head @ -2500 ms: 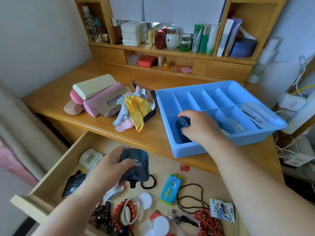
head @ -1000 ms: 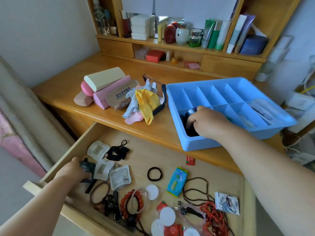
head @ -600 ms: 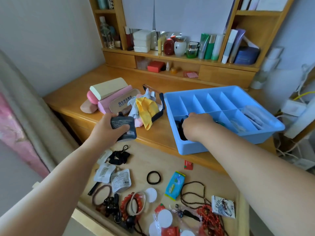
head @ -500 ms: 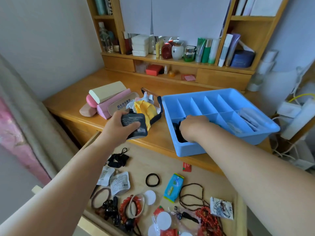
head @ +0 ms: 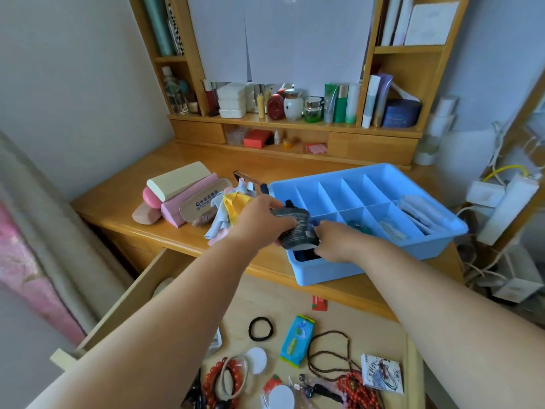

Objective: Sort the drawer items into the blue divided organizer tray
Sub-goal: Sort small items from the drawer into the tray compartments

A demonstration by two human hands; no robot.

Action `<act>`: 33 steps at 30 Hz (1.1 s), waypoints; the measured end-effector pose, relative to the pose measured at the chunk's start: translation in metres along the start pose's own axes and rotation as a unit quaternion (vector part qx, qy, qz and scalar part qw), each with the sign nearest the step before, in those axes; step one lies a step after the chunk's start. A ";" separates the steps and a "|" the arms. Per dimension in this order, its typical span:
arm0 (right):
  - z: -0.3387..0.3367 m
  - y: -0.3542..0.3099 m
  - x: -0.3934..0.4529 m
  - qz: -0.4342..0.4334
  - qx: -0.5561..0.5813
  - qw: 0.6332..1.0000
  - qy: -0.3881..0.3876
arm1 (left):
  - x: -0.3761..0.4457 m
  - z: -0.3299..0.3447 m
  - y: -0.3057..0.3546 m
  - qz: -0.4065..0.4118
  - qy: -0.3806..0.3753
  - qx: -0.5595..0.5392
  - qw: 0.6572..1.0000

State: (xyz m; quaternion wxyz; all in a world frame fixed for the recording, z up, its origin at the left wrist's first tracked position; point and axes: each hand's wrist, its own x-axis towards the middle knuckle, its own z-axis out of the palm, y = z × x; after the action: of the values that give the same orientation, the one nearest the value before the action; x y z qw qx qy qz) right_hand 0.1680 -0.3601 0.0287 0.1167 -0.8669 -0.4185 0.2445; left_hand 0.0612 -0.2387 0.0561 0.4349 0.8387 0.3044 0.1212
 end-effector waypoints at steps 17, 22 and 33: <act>0.005 0.011 -0.003 -0.088 0.074 0.987 0.110 | 0.017 0.038 0.017 0.051 -0.063 0.406 0.910; 0.008 0.013 0.001 -0.053 0.092 0.968 0.230 | 0.026 0.033 0.021 0.045 -0.118 0.436 0.891; 0.007 0.010 0.001 -0.027 0.141 0.959 0.243 | 0.016 0.035 0.014 0.106 -0.047 0.389 0.914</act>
State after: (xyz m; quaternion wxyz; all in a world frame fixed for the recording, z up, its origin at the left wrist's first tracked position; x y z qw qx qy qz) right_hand 0.1717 -0.3658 0.0187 0.3424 -0.8633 -0.3622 0.0791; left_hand 0.0957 -0.2580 0.0460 0.0723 0.9738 0.2158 -0.0009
